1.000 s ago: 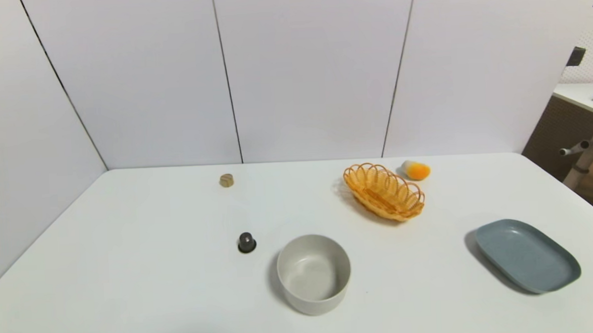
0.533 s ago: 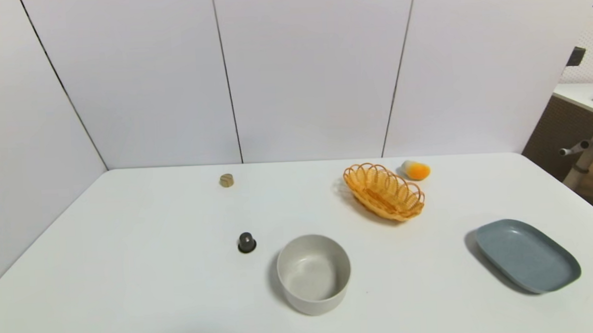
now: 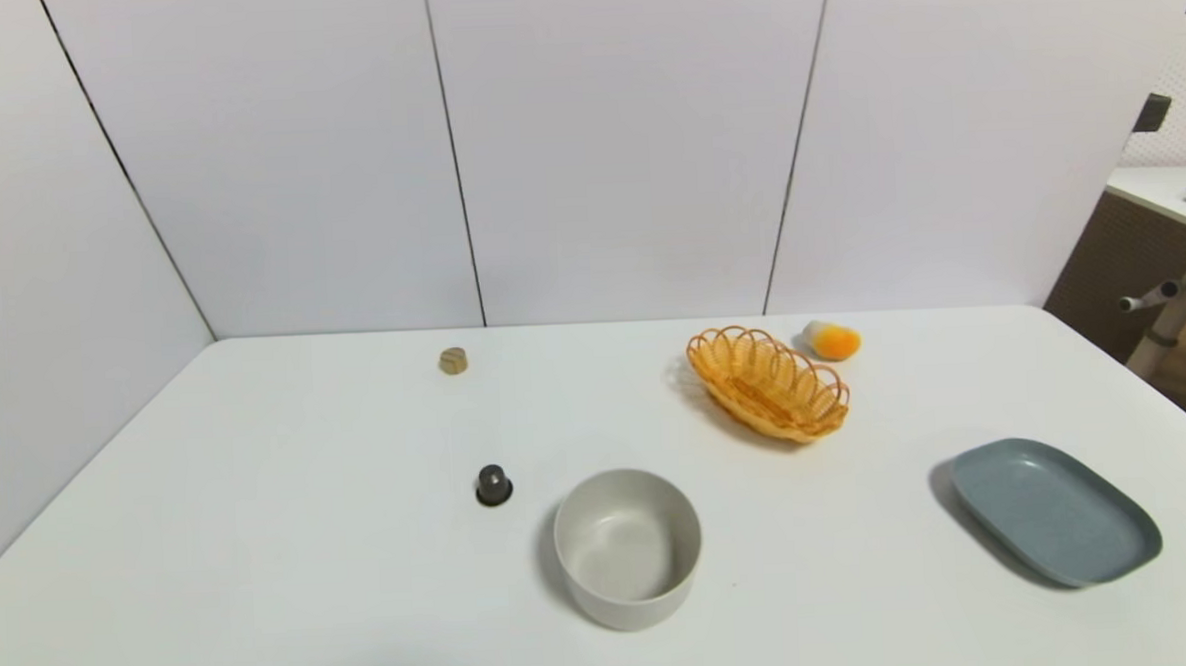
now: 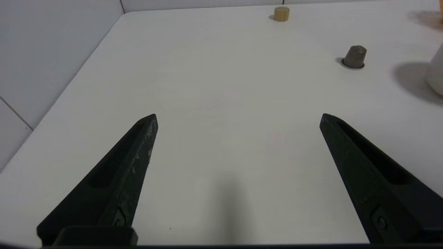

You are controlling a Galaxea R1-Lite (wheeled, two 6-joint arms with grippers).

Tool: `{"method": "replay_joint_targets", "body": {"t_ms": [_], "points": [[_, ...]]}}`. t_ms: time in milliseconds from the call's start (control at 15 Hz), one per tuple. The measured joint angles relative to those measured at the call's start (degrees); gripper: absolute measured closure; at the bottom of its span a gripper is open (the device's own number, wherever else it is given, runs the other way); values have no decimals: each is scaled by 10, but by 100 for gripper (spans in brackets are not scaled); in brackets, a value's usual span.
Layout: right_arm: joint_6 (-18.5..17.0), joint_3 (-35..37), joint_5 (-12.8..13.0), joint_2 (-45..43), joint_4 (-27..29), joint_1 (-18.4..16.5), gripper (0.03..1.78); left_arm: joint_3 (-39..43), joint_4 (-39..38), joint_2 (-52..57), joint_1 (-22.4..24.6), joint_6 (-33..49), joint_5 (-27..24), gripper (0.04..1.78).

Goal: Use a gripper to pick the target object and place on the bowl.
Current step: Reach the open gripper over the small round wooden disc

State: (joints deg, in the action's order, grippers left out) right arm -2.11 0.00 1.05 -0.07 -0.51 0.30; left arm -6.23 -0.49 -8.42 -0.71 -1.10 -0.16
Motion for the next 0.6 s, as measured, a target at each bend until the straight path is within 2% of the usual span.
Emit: {"method": "replay_joint_targets", "body": {"t_ms": [133,333,600], "points": [[0,0,0,0,0,0,10,-57,-4,-59,-1,-1,0,13],[0,0,0,0,0,0,10,-183,-7,-182,-5,-1,0,13],[0,0,0,0,0,0,10,-416,-7,-382,-10,2,-1,13]]}}
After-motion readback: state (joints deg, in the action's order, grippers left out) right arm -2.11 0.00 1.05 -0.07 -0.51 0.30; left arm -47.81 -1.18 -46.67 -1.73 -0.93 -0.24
